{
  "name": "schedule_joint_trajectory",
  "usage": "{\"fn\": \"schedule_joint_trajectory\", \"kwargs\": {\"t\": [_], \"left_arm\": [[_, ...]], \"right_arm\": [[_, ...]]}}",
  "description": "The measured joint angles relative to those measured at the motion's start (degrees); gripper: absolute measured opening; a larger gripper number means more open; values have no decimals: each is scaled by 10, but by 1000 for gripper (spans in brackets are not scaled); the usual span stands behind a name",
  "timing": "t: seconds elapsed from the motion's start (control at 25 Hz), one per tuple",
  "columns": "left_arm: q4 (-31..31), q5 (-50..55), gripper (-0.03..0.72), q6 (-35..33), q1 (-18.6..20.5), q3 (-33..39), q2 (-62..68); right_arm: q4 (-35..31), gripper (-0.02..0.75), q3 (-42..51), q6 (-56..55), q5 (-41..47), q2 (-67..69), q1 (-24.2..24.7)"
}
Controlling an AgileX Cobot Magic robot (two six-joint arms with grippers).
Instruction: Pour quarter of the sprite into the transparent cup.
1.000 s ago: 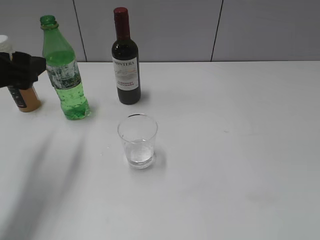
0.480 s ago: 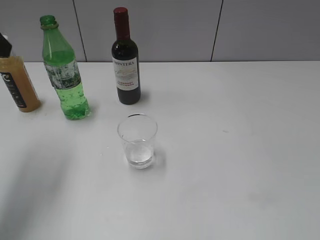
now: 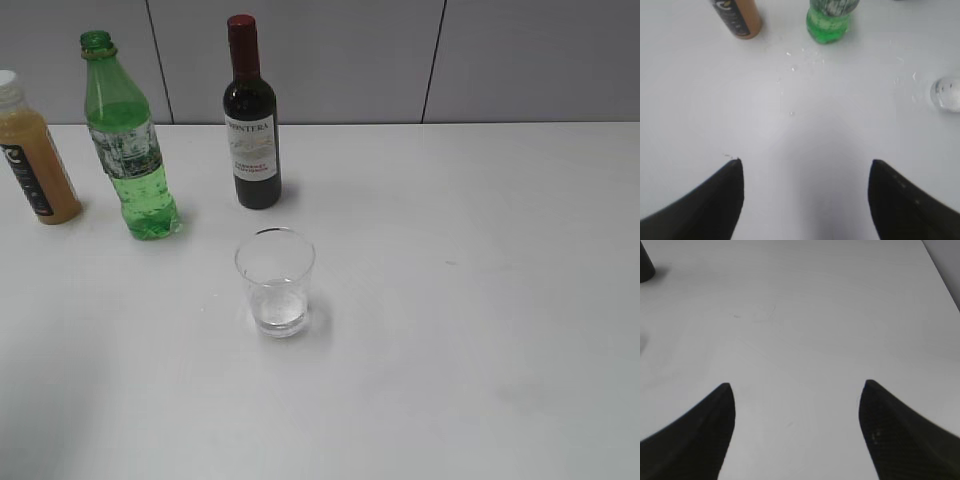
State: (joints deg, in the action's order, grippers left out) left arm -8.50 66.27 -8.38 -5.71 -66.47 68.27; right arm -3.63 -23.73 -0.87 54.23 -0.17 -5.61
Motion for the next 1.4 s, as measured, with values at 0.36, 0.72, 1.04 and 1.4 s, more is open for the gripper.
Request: {"fn": "schedule_joint_trajectory", "kwargs": {"t": [0.36,0.72,1.04,1.4], "left_arm": [[48,22,590,5,46,107,-174],[52,-17,590,5,73,241,-382],[52,-62,590,7,73,338,-517],[52,-67,590,20,73,377,-643]], "right_arm": [[0,594,0,0,0,0,0],[0,594,0,0,0,0,0],[0,594,0,0,0,0,0],[0,594,0,0,0,0,0]]}}
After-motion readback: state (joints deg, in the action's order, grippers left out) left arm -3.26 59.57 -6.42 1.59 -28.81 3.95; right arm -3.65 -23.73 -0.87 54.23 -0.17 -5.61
